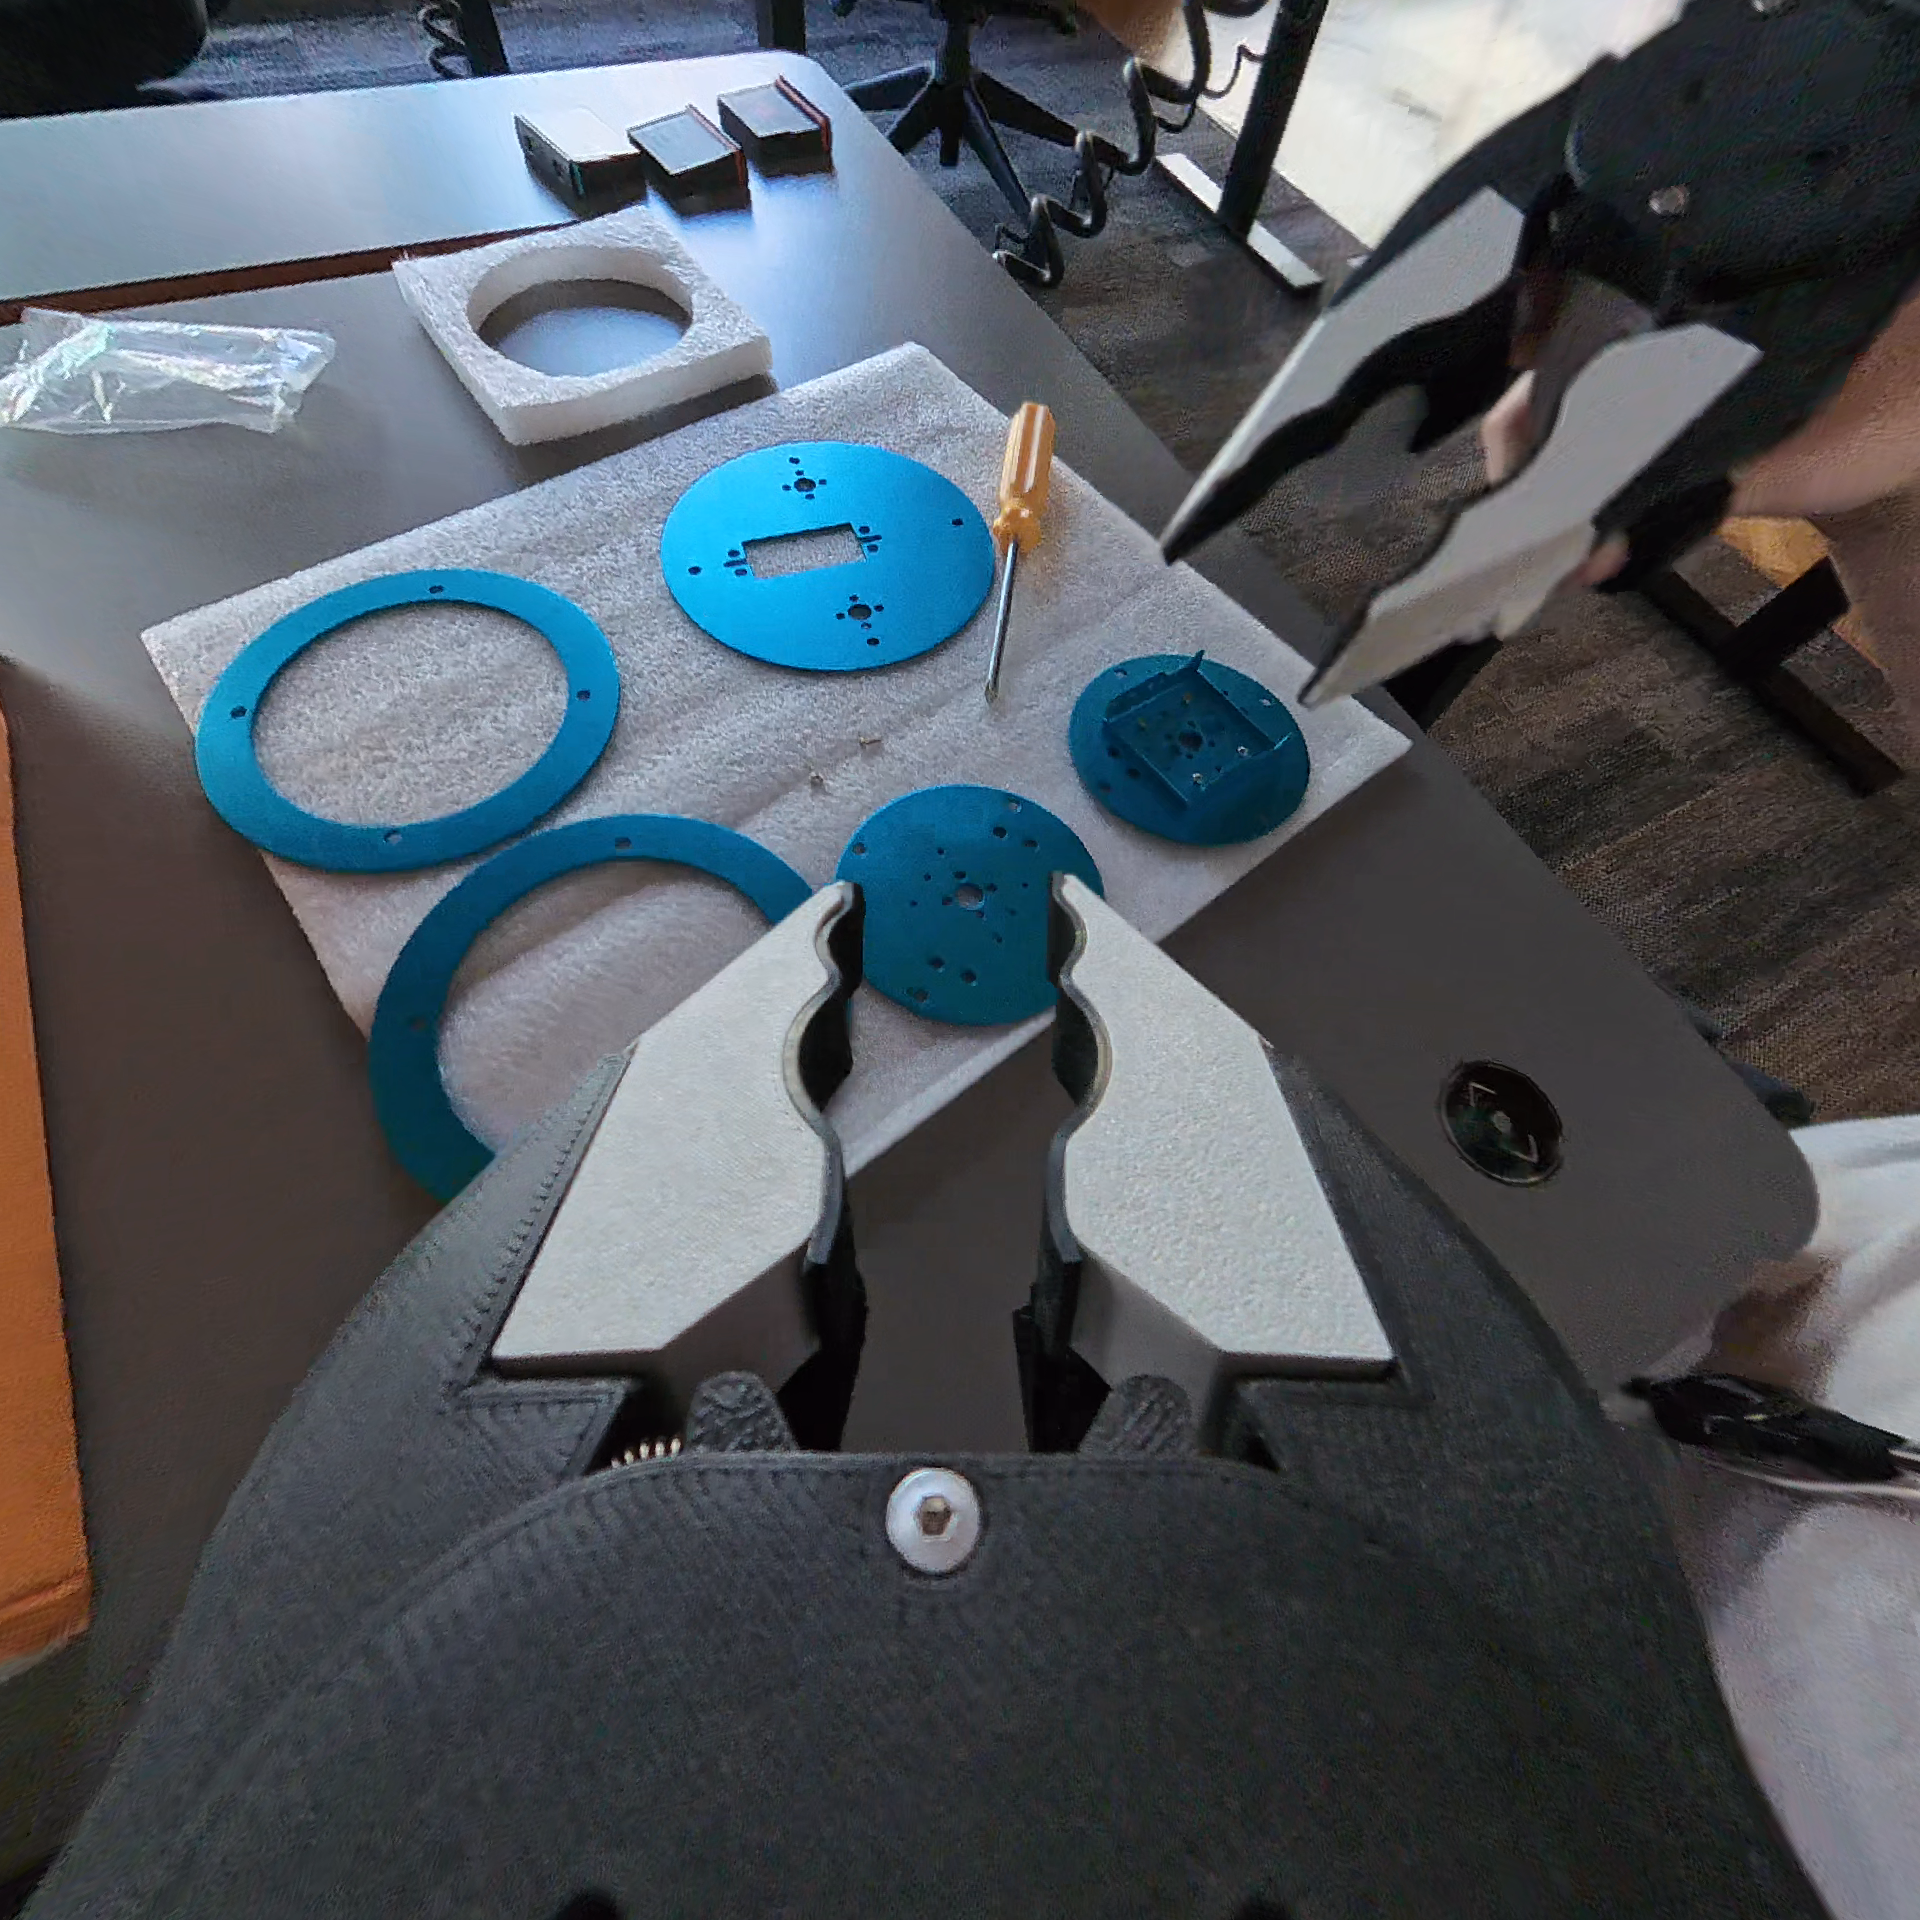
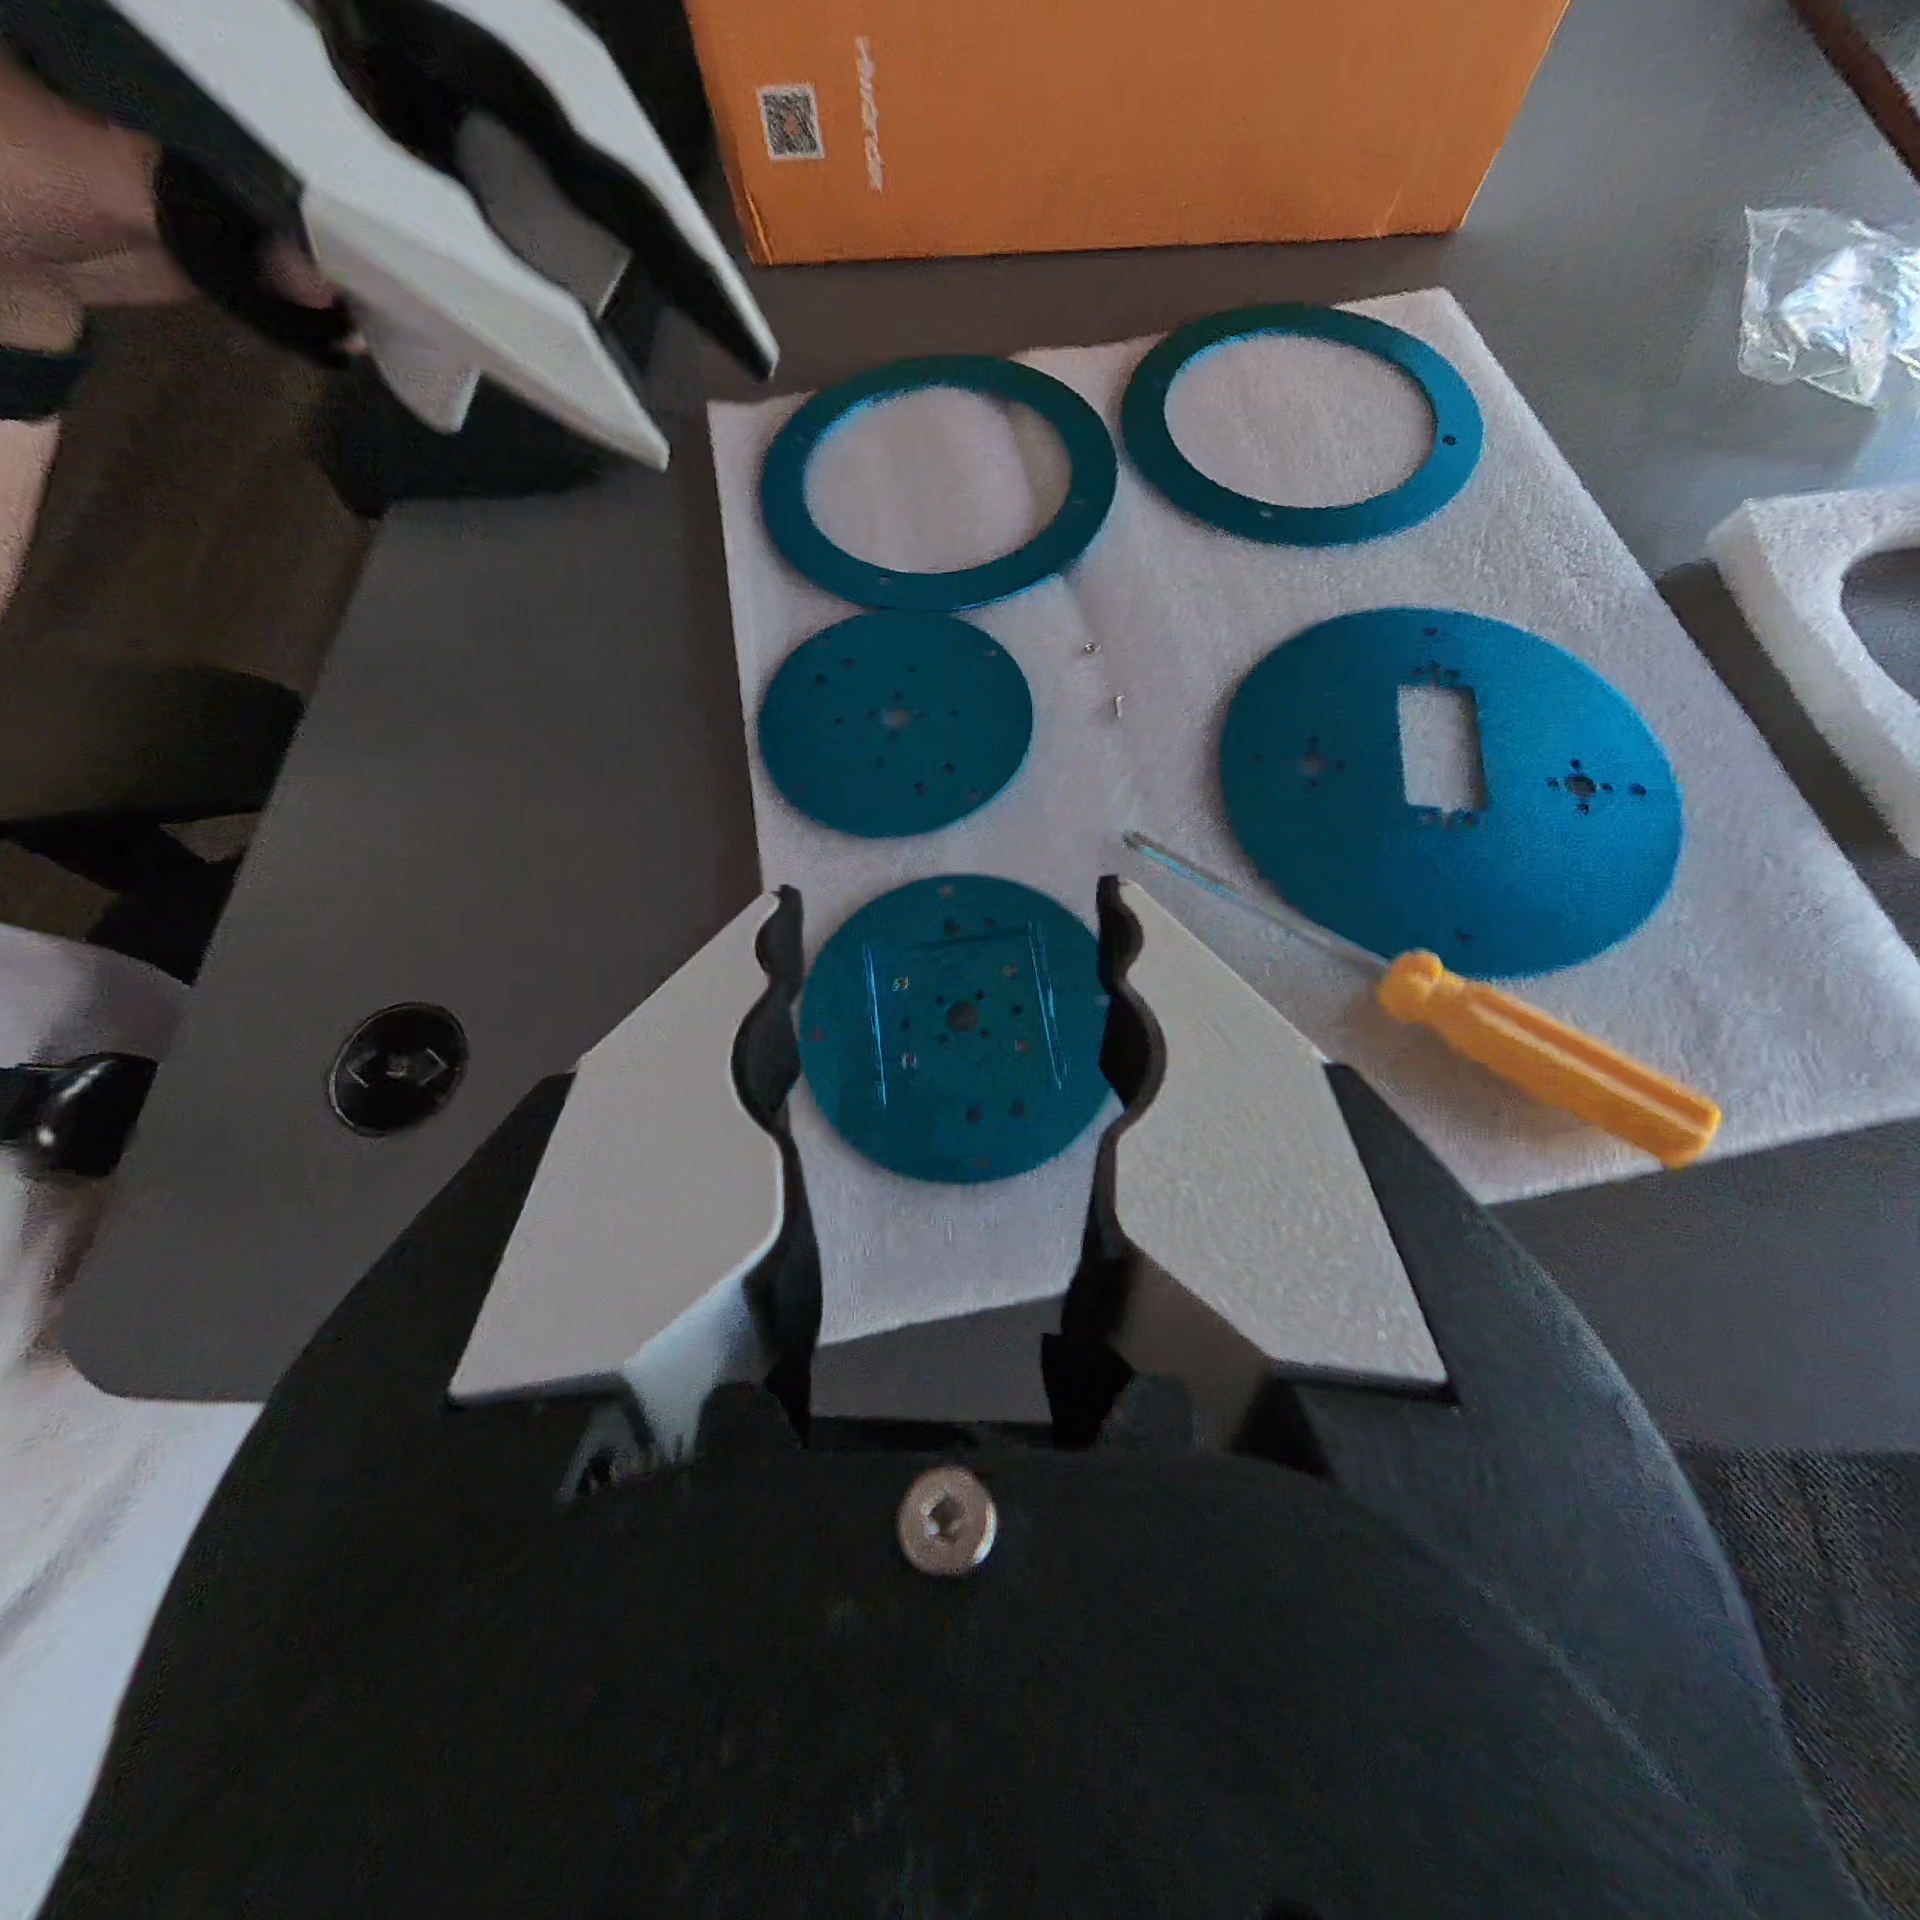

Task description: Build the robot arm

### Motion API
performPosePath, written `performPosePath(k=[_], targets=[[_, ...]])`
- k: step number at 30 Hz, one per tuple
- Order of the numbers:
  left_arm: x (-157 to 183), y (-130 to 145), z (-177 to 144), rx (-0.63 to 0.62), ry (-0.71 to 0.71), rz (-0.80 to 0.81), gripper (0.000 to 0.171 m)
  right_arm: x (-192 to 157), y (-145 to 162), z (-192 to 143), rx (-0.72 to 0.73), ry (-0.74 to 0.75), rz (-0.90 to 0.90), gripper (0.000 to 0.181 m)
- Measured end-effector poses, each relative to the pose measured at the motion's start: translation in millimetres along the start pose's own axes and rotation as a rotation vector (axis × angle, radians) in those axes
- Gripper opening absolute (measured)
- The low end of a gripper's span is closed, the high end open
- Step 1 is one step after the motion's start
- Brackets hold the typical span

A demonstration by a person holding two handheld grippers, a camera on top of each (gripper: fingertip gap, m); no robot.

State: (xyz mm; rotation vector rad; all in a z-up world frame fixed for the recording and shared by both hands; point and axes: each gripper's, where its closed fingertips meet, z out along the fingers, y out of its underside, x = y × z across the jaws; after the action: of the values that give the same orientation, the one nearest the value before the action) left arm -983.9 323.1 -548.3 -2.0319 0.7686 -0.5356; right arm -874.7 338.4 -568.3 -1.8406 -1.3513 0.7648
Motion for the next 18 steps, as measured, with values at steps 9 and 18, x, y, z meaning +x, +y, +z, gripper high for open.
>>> performPosePath(k=[9, 18], targets=[[-8.6, -4.2, 20.5, -0.044, 0.036, -0.035, 0.033, 7.2, 48.3, 17.4, -0.074, 0.036, 0.011, 0.079], [-11.8, 10.1, 26.0, -0.093, 0.019, -0.051, 0.033, 8.4, 49.9, 18.0, -0.066, -0.016, -0.004, 0.066]])
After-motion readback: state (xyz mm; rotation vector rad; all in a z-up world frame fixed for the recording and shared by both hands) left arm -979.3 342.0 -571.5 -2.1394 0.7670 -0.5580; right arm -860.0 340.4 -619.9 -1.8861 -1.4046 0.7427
